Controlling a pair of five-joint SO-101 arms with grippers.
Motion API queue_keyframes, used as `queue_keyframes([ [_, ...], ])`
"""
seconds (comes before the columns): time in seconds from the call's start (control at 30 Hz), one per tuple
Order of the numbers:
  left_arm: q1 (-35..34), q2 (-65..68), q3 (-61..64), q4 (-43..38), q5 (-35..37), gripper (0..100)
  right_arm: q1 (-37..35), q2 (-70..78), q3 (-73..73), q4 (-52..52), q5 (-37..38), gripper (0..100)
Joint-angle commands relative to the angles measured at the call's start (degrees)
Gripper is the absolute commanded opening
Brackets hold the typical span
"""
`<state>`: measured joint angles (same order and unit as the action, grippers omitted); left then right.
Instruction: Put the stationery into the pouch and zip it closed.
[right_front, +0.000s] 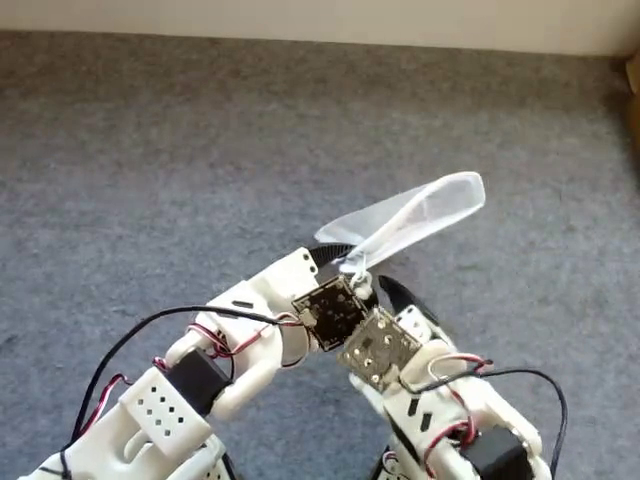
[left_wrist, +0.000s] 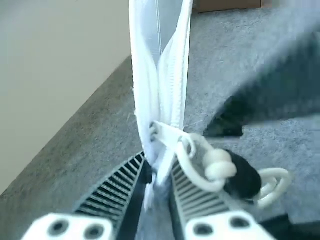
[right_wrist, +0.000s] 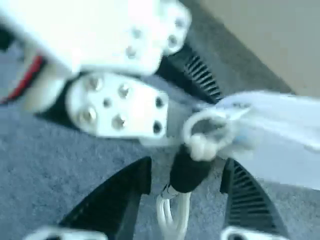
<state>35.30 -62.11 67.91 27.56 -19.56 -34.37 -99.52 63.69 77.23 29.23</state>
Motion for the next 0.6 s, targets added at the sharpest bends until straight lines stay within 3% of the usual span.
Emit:
queue_keyframes([
  [0.0, -1.27, -0.31, 0.04, 0.53, 0.53, 1, -0.75, -0.04, 0.04, 1.63, 1.32, 22.0],
  [0.3, -1.27, -0.31, 0.04, 0.53, 0.53, 1, -0.48, -0.13, 0.4, -4.79, 0.88, 22.0],
  [0.43, -1.27, -0.31, 0.04, 0.53, 0.53, 1, -0.4, -0.48, 0.4, -7.16, -4.31, 22.0],
  [0.57, -1.27, -0.31, 0.04, 0.53, 0.53, 1, -0.4, -0.13, 0.92, -7.6, -3.87, 21.4],
])
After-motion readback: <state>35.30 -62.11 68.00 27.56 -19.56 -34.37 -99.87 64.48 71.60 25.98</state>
